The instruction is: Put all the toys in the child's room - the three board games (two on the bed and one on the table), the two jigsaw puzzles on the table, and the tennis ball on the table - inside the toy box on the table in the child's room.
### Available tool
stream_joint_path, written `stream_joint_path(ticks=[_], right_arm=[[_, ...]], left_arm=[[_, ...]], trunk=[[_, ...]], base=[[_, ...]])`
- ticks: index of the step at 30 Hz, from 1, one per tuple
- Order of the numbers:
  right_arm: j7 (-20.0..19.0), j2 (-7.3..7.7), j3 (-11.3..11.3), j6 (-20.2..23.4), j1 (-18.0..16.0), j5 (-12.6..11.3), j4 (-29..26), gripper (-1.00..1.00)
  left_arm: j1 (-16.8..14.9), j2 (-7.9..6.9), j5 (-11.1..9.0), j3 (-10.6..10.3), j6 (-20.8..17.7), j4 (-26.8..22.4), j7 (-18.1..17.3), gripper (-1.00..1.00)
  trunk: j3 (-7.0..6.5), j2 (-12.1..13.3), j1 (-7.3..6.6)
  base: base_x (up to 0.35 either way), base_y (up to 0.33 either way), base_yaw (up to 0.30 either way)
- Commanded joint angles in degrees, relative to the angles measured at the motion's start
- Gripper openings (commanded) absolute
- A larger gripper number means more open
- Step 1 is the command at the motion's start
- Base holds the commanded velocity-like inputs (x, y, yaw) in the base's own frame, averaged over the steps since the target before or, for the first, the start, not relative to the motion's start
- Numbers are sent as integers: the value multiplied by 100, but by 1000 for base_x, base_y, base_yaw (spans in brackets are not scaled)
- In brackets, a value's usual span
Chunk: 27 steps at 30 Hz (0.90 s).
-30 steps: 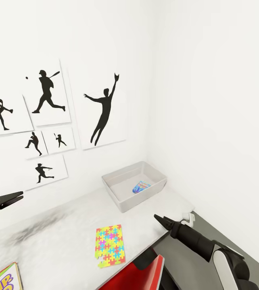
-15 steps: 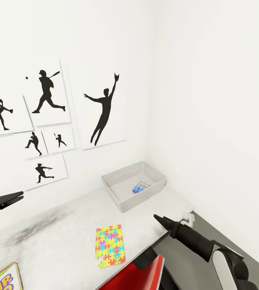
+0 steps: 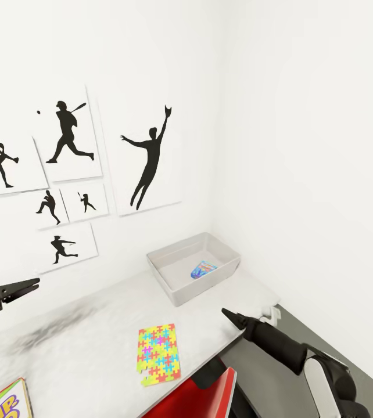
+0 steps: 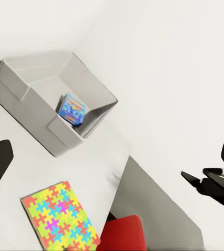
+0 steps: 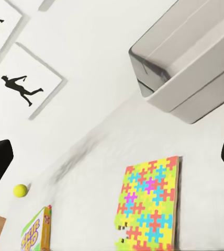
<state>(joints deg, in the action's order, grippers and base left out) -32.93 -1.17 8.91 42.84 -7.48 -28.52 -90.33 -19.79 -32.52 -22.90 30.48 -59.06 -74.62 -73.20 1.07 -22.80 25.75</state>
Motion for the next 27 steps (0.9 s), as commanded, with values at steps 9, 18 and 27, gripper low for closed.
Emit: stream_joint_path(ticks=[9, 18, 27], right_arm=[[1013, -84, 14, 1192, -920, -27, 7, 100], [2463, -412, -275, 1680, -2152, -67, 386, 100], [3594, -554, -694, 1665, -3355, -84, 1794, 100]], left_arm=[[-316, 108, -34, -865, -30, 17, 689, 100], [-1276, 772, -39, -1371, -57, 397, 2280, 100], [-2388, 1455, -31, -1650, -67, 1330, 3969, 100]], trunk=[[11, -12, 3], [11, -12, 3], [11, -12, 3]], base=[[0, 0, 0], [0, 0, 0], [0, 0, 0]])
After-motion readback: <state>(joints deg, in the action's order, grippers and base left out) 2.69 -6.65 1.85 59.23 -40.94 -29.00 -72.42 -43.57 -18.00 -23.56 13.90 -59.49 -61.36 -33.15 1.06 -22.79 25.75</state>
